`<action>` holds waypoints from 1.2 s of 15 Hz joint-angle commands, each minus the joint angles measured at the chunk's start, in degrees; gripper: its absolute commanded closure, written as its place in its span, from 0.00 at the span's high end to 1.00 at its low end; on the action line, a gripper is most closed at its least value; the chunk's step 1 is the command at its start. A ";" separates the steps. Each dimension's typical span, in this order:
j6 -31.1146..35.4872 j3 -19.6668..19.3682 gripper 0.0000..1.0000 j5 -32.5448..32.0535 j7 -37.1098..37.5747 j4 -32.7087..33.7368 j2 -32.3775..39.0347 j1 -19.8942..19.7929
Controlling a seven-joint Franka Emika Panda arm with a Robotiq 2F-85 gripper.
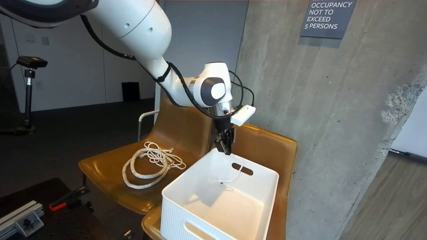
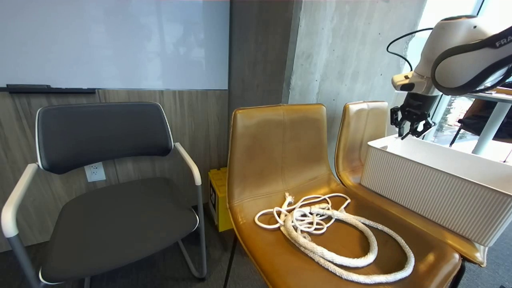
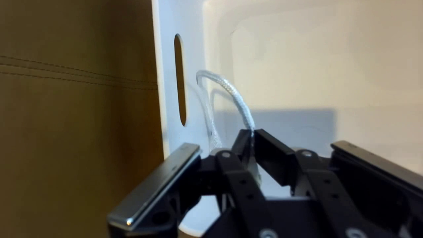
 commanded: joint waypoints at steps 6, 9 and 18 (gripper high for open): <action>1.49 2.21 0.03 -16.12 21.63 -21.18 -19.26 13.89; -1.15 6.27 0.03 -20.51 28.83 -21.96 -20.05 18.98; -17.56 18.29 0.03 -21.99 43.47 -1.45 -4.51 33.89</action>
